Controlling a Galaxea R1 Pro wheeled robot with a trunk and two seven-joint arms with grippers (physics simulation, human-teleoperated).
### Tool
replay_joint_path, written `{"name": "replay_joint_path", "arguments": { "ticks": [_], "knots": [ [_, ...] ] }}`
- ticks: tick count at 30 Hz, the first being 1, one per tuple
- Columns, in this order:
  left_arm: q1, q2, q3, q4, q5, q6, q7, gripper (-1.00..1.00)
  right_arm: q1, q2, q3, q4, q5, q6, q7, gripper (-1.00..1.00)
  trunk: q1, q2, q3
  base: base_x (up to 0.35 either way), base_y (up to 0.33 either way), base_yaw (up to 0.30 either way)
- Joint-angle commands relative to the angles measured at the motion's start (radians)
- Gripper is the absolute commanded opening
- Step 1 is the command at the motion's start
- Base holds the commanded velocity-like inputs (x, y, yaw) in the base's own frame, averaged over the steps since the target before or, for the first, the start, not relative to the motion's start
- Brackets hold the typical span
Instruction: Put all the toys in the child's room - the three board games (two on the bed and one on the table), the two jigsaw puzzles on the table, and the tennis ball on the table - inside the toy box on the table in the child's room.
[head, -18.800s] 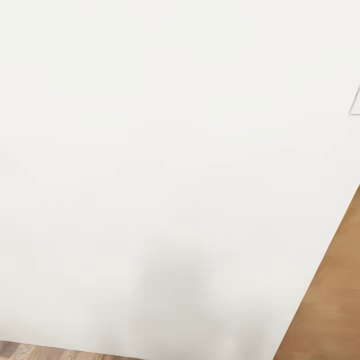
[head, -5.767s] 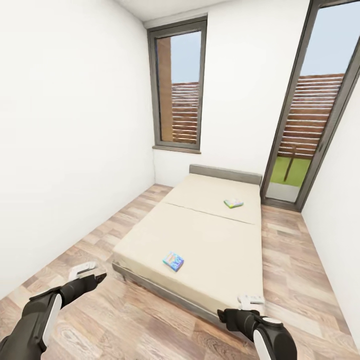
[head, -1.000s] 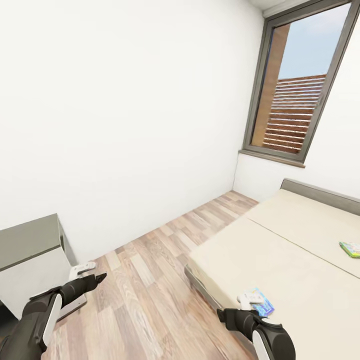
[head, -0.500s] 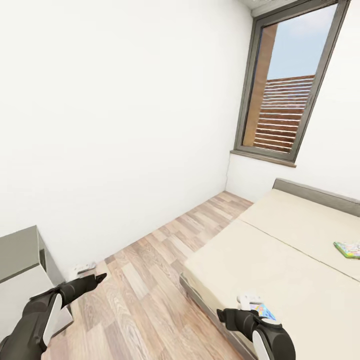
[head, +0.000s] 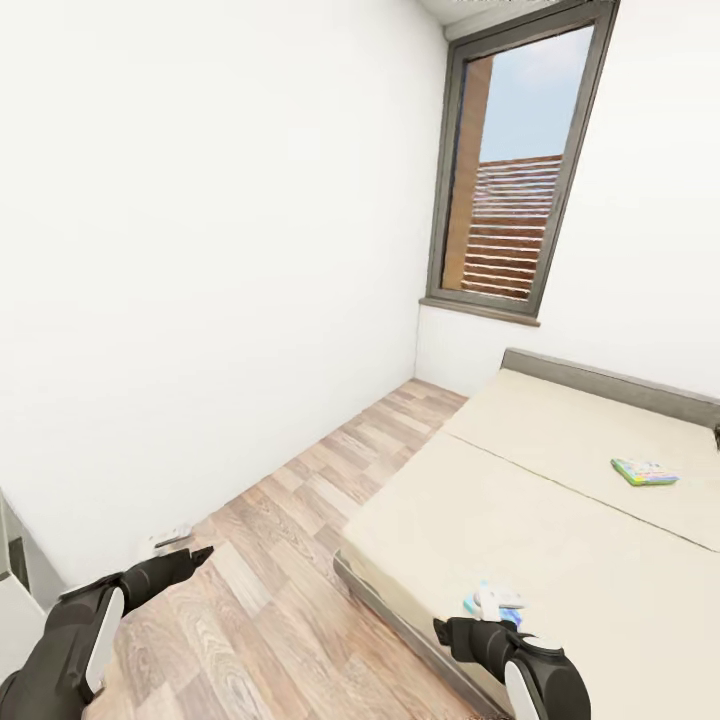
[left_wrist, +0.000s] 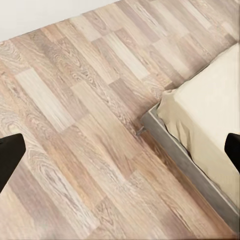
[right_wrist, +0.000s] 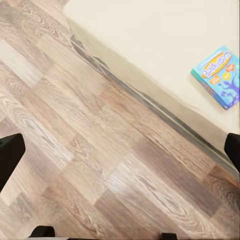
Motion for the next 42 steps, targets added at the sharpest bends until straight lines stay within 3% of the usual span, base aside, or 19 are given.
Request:
{"name": "replay_joint_path", "arguments": {
  "ticks": [1,42],
  "knots": [
    [-0.001,0.000,0.002,-0.001,0.001,0.007,-0.005,1.00,-0.001,0.000,0.000,-0.001,-0.009,0.004,-0.005,1.00,0.001,-0.002,-0.002,0.002,0.101,-0.279],
    [-0.001,0.001,0.002,-0.001,0.001,0.007,-0.005,1.00,-0.001,0.000,-0.007,0.001,-0.008,0.004,-0.005,1.00,0.001,-0.002,-0.002,0.000,0.036,-0.279]
  ]
}}
